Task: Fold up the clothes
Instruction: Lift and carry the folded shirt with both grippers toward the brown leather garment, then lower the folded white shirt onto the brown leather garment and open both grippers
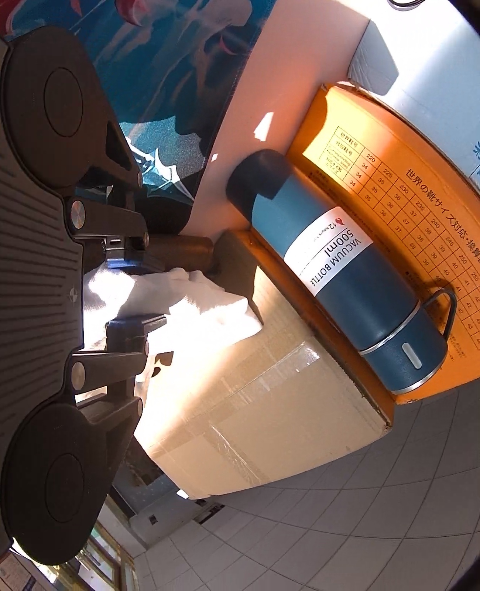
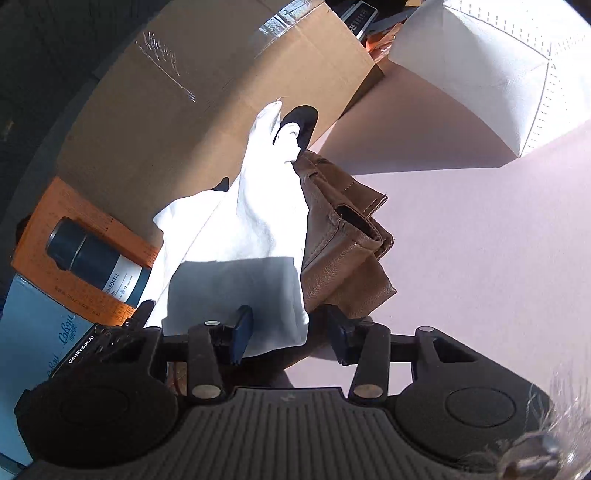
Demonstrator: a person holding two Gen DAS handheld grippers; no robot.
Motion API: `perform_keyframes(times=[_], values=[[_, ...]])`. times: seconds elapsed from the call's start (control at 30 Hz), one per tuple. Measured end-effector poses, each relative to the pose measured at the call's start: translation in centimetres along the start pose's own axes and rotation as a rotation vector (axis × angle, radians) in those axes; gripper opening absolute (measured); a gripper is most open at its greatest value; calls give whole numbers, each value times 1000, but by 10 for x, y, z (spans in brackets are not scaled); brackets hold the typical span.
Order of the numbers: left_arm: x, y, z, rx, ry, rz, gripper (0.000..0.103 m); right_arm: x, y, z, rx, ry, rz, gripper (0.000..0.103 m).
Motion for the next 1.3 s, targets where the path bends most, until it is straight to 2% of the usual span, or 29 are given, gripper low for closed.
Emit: perform_keyframes(times=[0.03, 0.1, 0.23, 0.33, 0.43, 0.47, 0.5, 0.57, 0.6, 0.63, 0.7, 0.77, 0.83, 0.9, 1.0, 1.1, 1.17, 1.3], values=[[-1, 0, 2, -7, -7, -5, 18, 0, 1, 0, -4, -2, 6, 15], [-3, 2, 6, -31, -18, -12, 17, -1, 2, 0, -12, -6, 18, 9], [-14, 1, 26, -94, -97, -82, 17, -3, 5, 1, -28, -14, 43, 8], [-26, -3, 35, -53, -205, -129, 18, -2, 2, 8, -75, -10, 41, 8], [-27, 7, 41, 6, -290, -118, 22, -6, 11, 5, -113, 21, 59, 10], [-27, 13, 42, 19, -314, -110, 28, -8, 15, 3, -125, 33, 67, 13], [-27, 20, 43, 32, -337, -101, 39, -10, 20, 1, -137, 44, 76, 15], [-24, 37, 44, 61, -364, -71, 53, -11, 36, -10, -145, 79, 102, 25], [-23, 46, 45, 74, -377, -56, 58, -12, 45, -18, -133, 94, 114, 38], [-23, 54, 47, 84, -390, -47, 60, -14, 56, -27, -110, 109, 126, 49], [-22, 72, 51, 98, -416, -33, 71, -19, 79, -50, -53, 141, 147, 57], [-22, 91, 58, 94, -438, -19, 79, -26, 103, -71, 9, 165, 156, 71], [-23, 112, 67, 86, -474, -4, 82, -35, 128, -94, 93, 183, 152, 85], [-21, 131, 74, 89, -518, 12, 90, -48, 149, -115, 189, 179, 115, 91], [-17, 166, 83, 96, -595, 55, 94, -69, 168, -139, 312, 132, 41, 98], [-12, 197, 87, 97, -663, 92, 98, -91, 177, -154, 402, 44, -29, 100], [-11, 210, 83, 91, -723, 99, 100, -104, 177, -157, 391, 16, -18, 100], [-15, 224, 63, 88, -849, 98, 103, -120, 166, -151, 242, 61, 126, 101]])
Point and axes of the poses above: each gripper's, at about its wrist camera, not at the fingertips, and y roughly against the way its jaws point, z to its right, x to its top, the point moved 7 cm from there along -y, roughly the way its jaws point, and after that the axes turned 2 degrees about -z, right-handed, at the moved point
